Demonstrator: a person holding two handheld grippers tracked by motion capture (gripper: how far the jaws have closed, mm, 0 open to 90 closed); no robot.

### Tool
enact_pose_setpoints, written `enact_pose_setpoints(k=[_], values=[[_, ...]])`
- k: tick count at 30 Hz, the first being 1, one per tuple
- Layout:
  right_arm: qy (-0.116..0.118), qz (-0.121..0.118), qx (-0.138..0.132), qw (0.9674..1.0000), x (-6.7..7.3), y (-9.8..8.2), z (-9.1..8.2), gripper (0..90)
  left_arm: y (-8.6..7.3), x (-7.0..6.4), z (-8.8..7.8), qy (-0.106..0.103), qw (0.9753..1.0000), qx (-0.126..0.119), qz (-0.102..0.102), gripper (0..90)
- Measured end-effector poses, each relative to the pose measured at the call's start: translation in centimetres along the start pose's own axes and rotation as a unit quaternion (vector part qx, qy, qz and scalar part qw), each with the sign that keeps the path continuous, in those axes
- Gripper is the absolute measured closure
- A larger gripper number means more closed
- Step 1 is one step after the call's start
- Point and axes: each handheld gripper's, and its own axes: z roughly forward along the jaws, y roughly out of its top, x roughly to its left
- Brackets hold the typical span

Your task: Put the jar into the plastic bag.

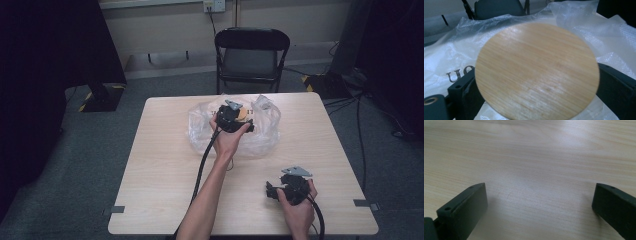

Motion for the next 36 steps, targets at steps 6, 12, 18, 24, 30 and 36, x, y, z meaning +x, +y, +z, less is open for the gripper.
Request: enact_pose_setpoints(k=[6,12,18,24,30,36], values=[[0.000,0.000,0.000,1.0000,0.0,0.0,0.0,0.0,0.0,0.3,-0.3,-0.003,1.0000,0.003,-0.003,0.9],[0.000,0.000,0.000,1.0000,0.0,0.0,0.0,0.0,-0.2,0.4,-0.8,0.006,1.0000,-0.005,-0.001,1.9],[0.000,0.000,0.000,1.0000,0.0,0.0,0.0,0.0,0.0,0.5,-1.9,0.002,0.9998,-0.019,-0.006,1.8],[0.000,0.000,0.000,1.0000,0.0,0.0,0.0,0.0,0.1,0.6,-2.4,-0.002,0.9995,-0.028,-0.012,2.2],[0.000,0.000,0.000,1.0000,0.0,0.0,0.0,0.0,0.1,0.7,-3.2,0.002,0.9996,-0.023,-0.017,2.1],[0.000,0.000,0.000,1.0000,0.0,0.0,0.0,0.0,0.3,0.4,-4.7,-0.004,0.9993,-0.035,-0.015,2.1]])
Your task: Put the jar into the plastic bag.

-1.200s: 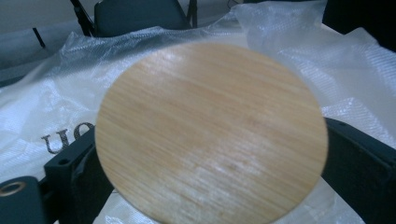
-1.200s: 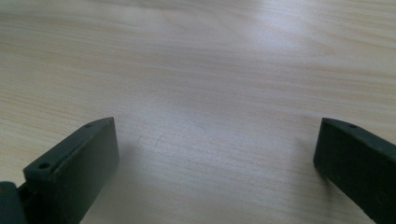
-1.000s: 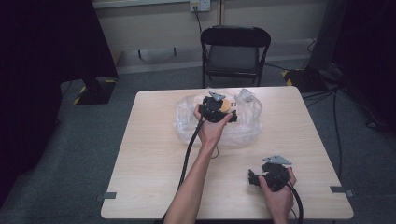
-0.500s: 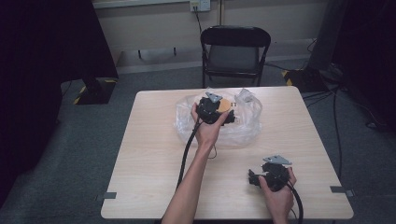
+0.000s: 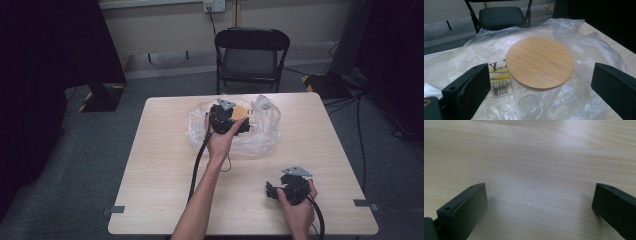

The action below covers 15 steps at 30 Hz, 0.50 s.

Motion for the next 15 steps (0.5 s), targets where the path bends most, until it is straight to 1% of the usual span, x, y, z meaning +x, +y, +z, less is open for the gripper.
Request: enact_pose_setpoints(k=[2,5,10,15], values=[[0.000,0.000,0.000,1.0000,0.0,0.0,0.0,0.0,0.0,0.1,-0.5,0.000,1.0000,-0.003,0.000,2.2],[0.000,0.000,0.000,1.0000,0.0,0.0,0.0,0.0,-0.1,0.3,-1.0,0.001,1.0000,-0.006,-0.007,2.2],[0.000,0.000,0.000,1.0000,0.0,0.0,0.0,0.0,-0.6,0.6,-1.7,-0.001,0.9999,-0.010,-0.011,2.8],[0.000,0.000,0.000,1.0000,0.0,0.0,0.0,0.0,-1.1,0.9,-2.8,0.000,0.9996,-0.021,-0.018,2.7]])
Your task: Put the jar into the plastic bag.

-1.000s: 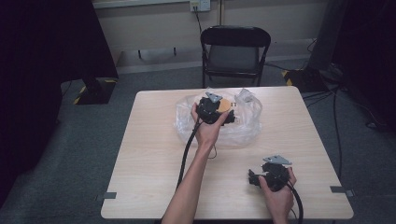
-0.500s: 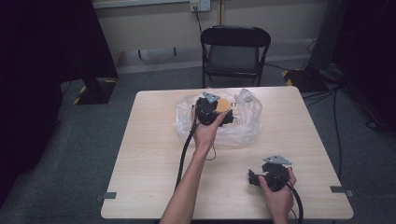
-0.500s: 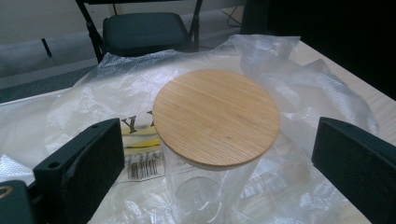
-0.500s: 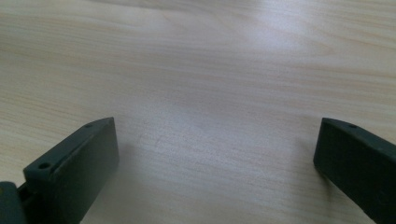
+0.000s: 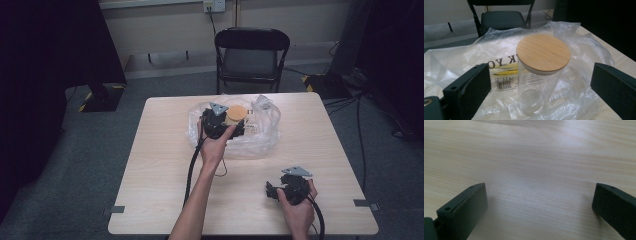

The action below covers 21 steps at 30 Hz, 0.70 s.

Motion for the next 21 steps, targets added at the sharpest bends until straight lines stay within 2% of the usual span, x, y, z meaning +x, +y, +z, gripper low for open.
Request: enact_pose_setpoints(k=[10,15,21], values=[[0.000,0.001,0.000,1.0000,0.0,0.0,0.0,0.0,-0.7,0.8,-2.3,-0.002,0.9998,-0.016,-0.007,2.3],[0.000,0.001,0.000,1.0000,0.0,0.0,0.0,0.0,-1.1,1.1,-3.8,0.016,0.9996,-0.024,-0.006,2.2],[0.000,0.001,0.000,1.0000,0.0,0.0,0.0,0.0,-1.7,1.8,-5.7,0.020,0.9988,-0.036,-0.026,2.2]])
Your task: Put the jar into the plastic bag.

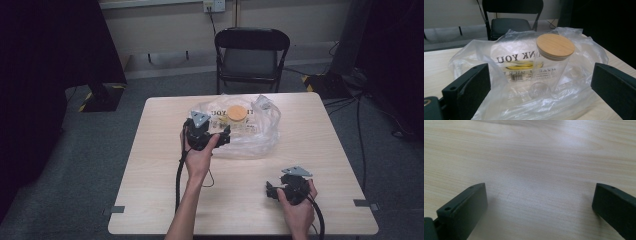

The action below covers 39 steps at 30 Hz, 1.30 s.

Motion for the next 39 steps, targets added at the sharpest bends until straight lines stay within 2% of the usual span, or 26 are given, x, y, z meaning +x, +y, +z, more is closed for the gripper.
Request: enact_pose_setpoints(k=[5,11,16,20,23,26,30,33,36,39], values=[[0.000,0.000,0.000,1.0000,0.0,0.0,0.0,0.0,-0.5,0.4,-1.1,0.008,1.0000,-0.004,-0.003,2.1],[0.000,0.000,0.000,1.0000,0.0,0.0,0.0,0.0,-1.1,0.7,-2.5,0.025,0.9996,-0.013,0.008,2.1],[0.000,0.000,0.000,1.0000,0.0,0.0,0.0,0.0,-1.7,1.5,-3.6,0.023,0.9995,-0.018,-0.011,2.0],[0.000,0.000,0.000,1.0000,0.0,0.0,0.0,0.0,-2.4,2.5,-4.3,0.040,0.9987,-0.015,-0.027,2.0],[0.000,0.000,0.000,1.0000,0.0,0.0,0.0,0.0,-3.0,3.0,-4.9,0.059,0.9977,-0.015,-0.028,2.0],[0.000,0.000,0.000,1.0000,0.0,0.0,0.0,0.0,-3.7,3.3,-5.6,0.069,0.9971,-0.015,-0.029,1.7],[0.000,0.000,0.000,1.0000,0.0,0.0,0.0,0.0,-4.4,3.5,-6.1,0.074,0.9968,-0.013,-0.027,1.4],[0.000,0.000,0.000,1.0000,0.0,0.0,0.0,0.0,-4.8,3.7,-6.7,0.075,0.9965,-0.013,-0.036,1.3],[-0.002,0.002,0.000,1.0000,0.0,0.0,0.0,0.0,-5.3,3.7,-7.3,0.074,0.9966,-0.014,-0.032,1.2],[-0.004,0.004,0.000,1.0000,0.0,0.0,0.0,0.0,-6.0,4.0,-7.7,0.082,0.9961,-0.004,-0.034,1.3]])
